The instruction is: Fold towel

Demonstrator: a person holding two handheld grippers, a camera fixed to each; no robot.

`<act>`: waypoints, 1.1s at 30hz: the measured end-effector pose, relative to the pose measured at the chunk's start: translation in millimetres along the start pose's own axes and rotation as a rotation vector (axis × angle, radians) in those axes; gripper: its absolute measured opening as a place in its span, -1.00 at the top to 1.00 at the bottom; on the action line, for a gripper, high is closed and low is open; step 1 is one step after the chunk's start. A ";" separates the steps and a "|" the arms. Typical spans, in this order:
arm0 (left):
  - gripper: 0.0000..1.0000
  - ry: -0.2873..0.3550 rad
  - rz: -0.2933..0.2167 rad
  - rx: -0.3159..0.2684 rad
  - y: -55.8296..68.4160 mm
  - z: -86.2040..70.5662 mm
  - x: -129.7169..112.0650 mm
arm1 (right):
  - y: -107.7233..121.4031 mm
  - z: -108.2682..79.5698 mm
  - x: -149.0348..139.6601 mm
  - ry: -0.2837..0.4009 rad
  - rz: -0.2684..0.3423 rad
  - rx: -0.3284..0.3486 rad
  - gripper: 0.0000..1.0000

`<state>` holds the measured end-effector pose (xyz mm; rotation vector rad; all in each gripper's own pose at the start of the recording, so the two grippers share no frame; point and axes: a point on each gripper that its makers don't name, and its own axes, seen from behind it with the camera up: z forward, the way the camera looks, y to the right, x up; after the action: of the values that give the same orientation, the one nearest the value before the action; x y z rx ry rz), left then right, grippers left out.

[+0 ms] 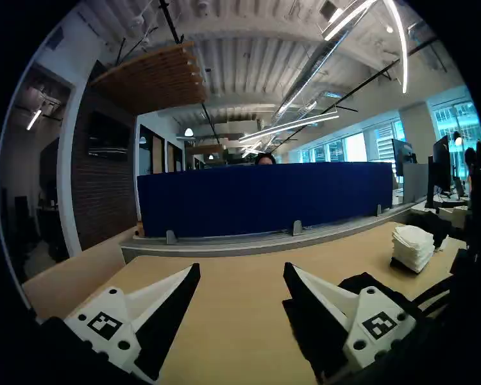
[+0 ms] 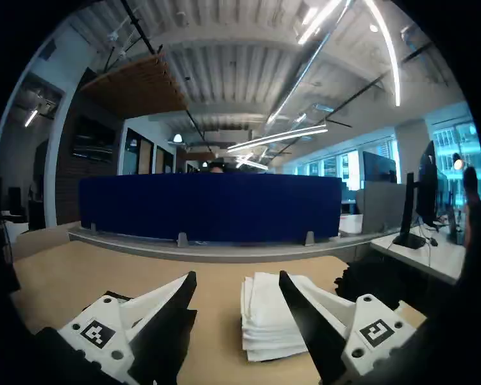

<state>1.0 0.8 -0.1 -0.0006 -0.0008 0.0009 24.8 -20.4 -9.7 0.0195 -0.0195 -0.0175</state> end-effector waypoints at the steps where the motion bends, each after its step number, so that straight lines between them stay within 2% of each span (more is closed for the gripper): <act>1: -0.94 -0.002 0.002 -0.001 1.9 -0.3 2.5 | -0.9 -0.8 4.1 -0.004 -0.003 0.000 -1.00; 5: -0.94 -0.010 0.008 -0.005 7.8 -0.7 12.9 | -2.6 -3.0 18.6 -0.017 -0.021 0.003 -1.00; 9: -0.94 -0.025 0.011 0.008 7.0 1.4 19.2 | 0.4 -2.1 24.9 -0.041 -0.037 0.006 -0.99; 14: -0.94 -0.069 0.022 -0.019 14.7 6.7 19.5 | -4.2 0.6 21.8 -0.103 -0.061 0.055 -1.00; 18: -0.93 -0.135 0.065 -0.076 24.9 8.5 7.6 | -18.9 -3.9 7.7 -0.194 -0.093 0.149 -0.99; 24: -0.93 -0.260 0.173 -0.177 44.3 1.7 -22.6 | -42.4 -21.5 -19.1 -0.353 -0.133 0.320 -1.00; 27: -0.93 -0.318 0.178 -0.241 56.9 -7.5 -35.8 | -51.5 -33.0 -34.2 -0.431 -0.155 0.395 -1.00; 33: -0.94 -0.439 0.131 -0.346 74.9 -29.6 -62.2 | -65.4 -53.0 -60.2 -0.548 -0.198 0.506 -1.00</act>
<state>-61.2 75.6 -29.8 -0.3460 -0.4402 0.1316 -35.5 -83.7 -65.1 0.5227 -0.5703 -0.2157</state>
